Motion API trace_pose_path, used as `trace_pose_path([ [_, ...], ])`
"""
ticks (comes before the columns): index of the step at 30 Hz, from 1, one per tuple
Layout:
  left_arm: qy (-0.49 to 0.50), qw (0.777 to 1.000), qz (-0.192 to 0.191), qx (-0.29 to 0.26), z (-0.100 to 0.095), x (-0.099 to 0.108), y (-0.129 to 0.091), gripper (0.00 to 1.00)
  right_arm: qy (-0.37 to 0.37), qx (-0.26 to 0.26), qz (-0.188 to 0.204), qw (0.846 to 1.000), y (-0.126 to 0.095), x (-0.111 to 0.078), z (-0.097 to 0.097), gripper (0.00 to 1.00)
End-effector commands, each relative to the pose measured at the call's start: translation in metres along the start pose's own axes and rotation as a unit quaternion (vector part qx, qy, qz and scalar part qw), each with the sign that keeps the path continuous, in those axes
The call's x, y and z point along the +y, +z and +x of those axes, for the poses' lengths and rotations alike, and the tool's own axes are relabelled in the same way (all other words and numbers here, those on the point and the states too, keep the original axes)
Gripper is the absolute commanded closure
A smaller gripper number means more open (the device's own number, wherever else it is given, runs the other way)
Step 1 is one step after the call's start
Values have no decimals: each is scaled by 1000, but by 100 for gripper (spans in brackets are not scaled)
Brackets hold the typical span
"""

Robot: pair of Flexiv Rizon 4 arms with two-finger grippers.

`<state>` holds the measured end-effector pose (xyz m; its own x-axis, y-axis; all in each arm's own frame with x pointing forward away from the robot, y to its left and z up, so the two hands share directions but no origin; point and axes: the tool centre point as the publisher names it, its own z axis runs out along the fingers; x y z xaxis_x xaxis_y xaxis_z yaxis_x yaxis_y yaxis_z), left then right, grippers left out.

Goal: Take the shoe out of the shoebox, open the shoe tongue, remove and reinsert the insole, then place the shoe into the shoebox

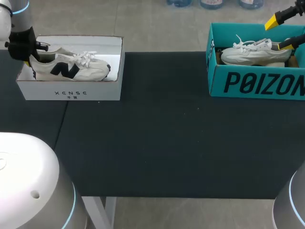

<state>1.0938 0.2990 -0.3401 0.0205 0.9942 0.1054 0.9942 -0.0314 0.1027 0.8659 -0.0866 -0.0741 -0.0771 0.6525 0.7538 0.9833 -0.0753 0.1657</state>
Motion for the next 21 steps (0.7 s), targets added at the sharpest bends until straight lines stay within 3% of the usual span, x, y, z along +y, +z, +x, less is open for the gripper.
trace_pose_path([
  [1, 6, 1000, 6, -4, -2, 1, 14, 100, 0, -1, 0, 1000, 0, 0, 0, 0],
  [9, 7, 1000, 16, -4, -9, 0, 37, 100, 0, -1, 0, 1000, 0, 0, 0, 0],
  [21, -4, 1000, 26, -17, -10, -6, 43, 100, 0, -1, 0, 1000, 0, 0, 0, 0],
])
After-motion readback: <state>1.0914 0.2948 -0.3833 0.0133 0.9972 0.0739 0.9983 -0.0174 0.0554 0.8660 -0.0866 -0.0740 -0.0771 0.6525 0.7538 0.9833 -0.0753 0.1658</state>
